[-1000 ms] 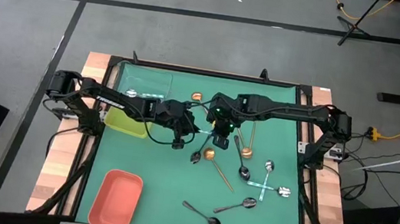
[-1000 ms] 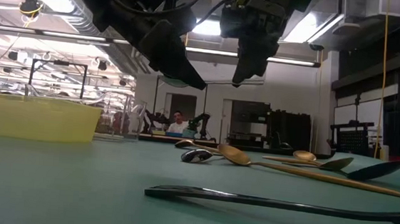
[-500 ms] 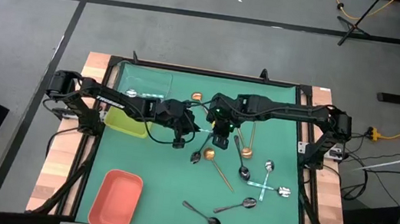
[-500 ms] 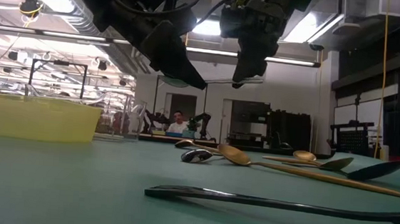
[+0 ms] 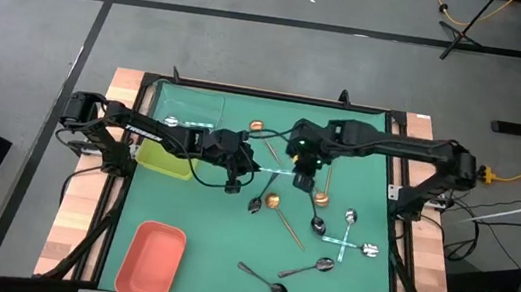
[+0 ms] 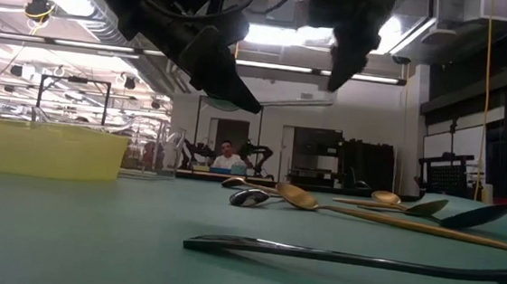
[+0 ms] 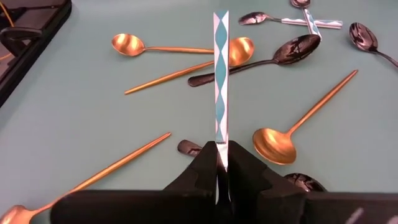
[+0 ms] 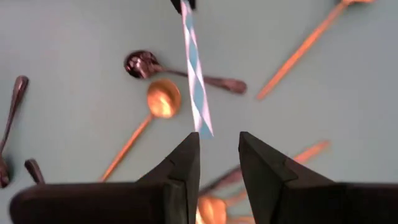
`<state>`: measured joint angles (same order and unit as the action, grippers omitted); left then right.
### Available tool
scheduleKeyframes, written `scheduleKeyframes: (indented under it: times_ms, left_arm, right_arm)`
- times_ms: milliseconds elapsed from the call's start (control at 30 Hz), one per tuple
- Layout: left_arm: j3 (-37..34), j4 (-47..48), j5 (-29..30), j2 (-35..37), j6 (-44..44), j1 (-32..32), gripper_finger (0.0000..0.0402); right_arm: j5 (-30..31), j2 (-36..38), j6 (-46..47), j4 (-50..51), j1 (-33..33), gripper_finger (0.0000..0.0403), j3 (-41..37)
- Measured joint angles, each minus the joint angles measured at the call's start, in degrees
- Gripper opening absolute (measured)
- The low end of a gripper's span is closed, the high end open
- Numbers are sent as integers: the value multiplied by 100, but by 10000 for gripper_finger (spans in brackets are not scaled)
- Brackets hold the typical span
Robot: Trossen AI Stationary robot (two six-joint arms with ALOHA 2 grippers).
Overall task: Sort silverware by color (type)
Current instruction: Put the white spoon into the transparent bin
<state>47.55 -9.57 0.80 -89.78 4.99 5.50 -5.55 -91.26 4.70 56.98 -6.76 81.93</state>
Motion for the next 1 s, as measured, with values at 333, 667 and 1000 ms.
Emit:
scheduleKeyframes:
  times_ms: [333,667,1000]
  left_arm:
    - [-2,-7,-1,111,3,25,15]
    - [-2,415,15,995,18,553,15]
    - [0,1824,69,2181,1020,1728,15]
  right_arm:
    - [451,923,21,458,6,99,-190]
    - [560,1429,299,-160,0,99,-995]
    - [558,1429,397,-781,0,99,-1427]
